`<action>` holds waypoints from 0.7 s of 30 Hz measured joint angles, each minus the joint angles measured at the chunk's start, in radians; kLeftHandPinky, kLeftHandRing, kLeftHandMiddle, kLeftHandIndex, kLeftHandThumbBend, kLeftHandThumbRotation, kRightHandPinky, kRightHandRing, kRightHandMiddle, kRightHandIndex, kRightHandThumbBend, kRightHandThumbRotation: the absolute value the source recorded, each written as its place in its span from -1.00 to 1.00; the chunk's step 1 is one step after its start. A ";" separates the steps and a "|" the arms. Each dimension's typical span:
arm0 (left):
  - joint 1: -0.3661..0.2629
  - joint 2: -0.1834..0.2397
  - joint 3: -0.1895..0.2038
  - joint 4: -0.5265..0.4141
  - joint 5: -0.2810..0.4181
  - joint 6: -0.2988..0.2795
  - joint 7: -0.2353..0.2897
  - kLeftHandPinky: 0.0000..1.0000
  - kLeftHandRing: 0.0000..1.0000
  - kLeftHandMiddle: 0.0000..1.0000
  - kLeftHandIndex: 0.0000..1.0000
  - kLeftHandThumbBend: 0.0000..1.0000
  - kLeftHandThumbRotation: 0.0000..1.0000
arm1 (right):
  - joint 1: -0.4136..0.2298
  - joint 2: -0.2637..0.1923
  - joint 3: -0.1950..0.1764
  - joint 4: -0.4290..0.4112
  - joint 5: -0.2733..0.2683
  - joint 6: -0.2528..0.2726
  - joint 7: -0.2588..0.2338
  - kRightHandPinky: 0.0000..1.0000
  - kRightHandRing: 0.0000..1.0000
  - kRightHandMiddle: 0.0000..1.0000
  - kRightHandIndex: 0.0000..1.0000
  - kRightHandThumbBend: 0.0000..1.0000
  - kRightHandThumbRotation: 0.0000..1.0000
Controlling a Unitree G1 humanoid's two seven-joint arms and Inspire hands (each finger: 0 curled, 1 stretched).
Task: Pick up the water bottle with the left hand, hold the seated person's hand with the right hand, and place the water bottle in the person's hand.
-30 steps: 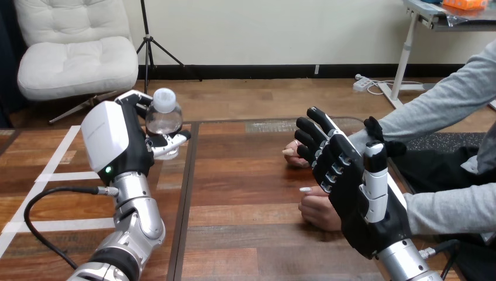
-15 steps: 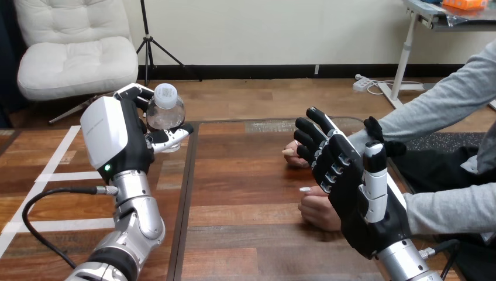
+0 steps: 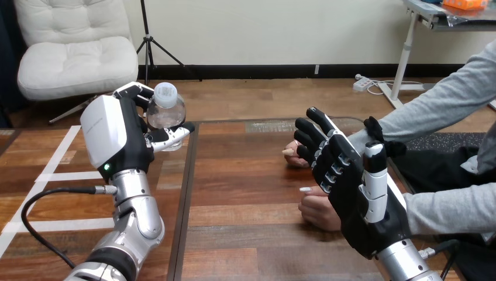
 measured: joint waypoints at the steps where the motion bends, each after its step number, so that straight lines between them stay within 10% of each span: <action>1: 0.000 0.000 0.002 0.000 -0.004 -0.004 -0.005 -0.31 -0.23 -0.17 -0.18 0.73 -1.00 | 0.000 0.000 0.000 0.000 0.000 0.000 0.000 1.00 0.95 0.91 0.94 0.91 1.00; 21: 0.002 -0.001 0.029 0.000 -0.059 -0.014 -0.086 -0.36 -0.29 -0.23 -0.20 0.74 -1.00 | 0.000 0.000 0.000 0.001 -0.001 0.000 0.000 1.00 0.95 0.90 0.93 0.89 1.00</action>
